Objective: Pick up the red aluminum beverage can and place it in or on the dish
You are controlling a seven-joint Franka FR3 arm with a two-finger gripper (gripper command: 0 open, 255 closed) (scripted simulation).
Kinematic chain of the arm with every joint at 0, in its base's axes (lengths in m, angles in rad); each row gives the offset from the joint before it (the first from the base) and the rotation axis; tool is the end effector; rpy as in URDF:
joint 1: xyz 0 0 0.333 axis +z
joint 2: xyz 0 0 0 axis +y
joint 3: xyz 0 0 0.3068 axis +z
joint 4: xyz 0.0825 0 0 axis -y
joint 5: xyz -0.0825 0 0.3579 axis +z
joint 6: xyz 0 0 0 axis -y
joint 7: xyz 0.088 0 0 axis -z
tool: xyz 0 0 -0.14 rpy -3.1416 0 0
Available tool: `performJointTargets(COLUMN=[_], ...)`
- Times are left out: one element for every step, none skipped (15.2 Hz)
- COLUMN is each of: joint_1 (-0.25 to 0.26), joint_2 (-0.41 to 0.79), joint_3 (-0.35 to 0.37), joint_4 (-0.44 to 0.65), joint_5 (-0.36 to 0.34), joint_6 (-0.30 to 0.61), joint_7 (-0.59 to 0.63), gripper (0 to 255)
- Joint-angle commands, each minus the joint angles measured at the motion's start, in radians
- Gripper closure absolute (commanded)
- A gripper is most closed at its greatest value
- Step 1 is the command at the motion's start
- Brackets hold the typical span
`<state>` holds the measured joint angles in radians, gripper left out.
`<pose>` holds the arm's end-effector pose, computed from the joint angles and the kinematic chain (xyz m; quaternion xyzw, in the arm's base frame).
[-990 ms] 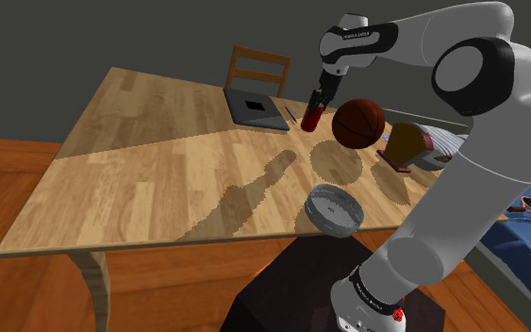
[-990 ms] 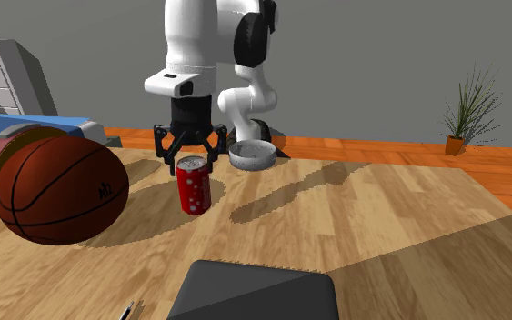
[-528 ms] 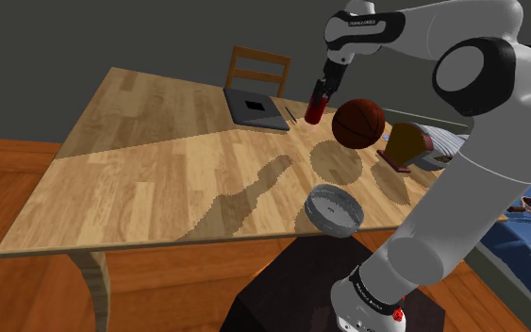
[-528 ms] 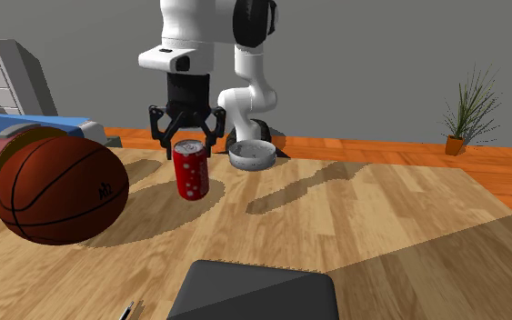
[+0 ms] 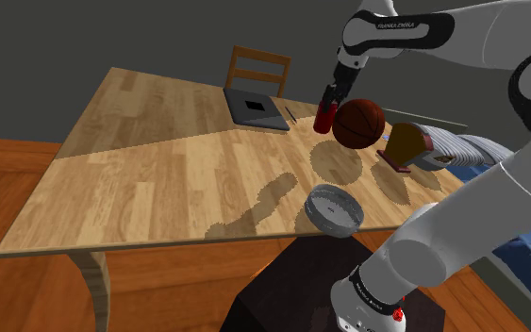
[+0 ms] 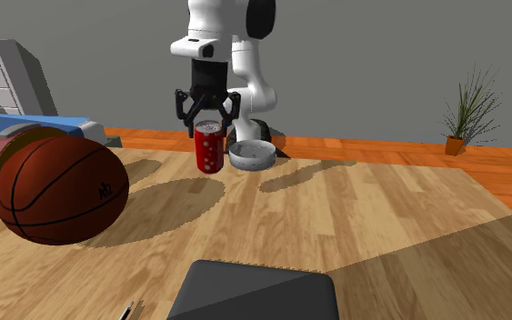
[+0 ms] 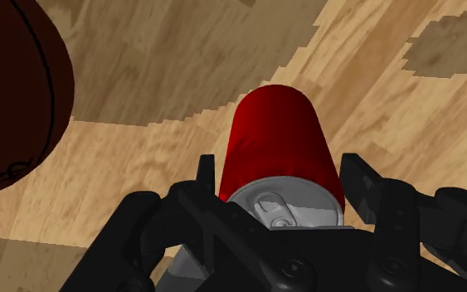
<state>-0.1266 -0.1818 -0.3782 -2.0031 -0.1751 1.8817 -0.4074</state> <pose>0.4175 -0.2615 0.5002 0.9982 -0.0218 0.0000 0.0562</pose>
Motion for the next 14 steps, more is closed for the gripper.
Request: performJointTargets(joint_1=[0.002,0.002,0.0,-0.002,-0.003,-0.006,-0.008,-0.01,-0.012,-0.014,-0.016,-0.017,-0.018,-0.019], joint_2=[-0.093,-0.135,-0.176,-0.217,-0.257,-0.298,-0.338,-0.378,-0.419,-0.459,-0.499,-0.539,-0.58,-0.62], joint_3=[0.022,0.033,0.045,0.057,0.07,0.082,0.095,0.108,0.122,0.135,0.149,0.162,0.176,0.191], joint_4=[-0.088,-0.124,-0.159,-0.192,-0.224,-0.255,-0.285,-0.314,-0.341,-0.368,-0.393,-0.418,-0.441,-0.463], joint_5=[-0.032,-0.043,-0.053,-0.062,-0.069,-0.074,-0.079,-0.081,-0.083,-0.083,-0.082,-0.08,-0.076,-0.071], joint_6=[-0.004,-0.011,-0.019,-0.028,-0.038,-0.049,-0.062,-0.076,-0.091,-0.106,-0.124,-0.142,-0.161,-0.182], joint_7=[0.039,0.055,0.07,0.084,0.099,0.112,0.125,0.137,0.149,0.16,0.171,0.181,0.191,0.2], gripper=[255,255,255,255,255,255,255,255,255,255,255,255,255,255])
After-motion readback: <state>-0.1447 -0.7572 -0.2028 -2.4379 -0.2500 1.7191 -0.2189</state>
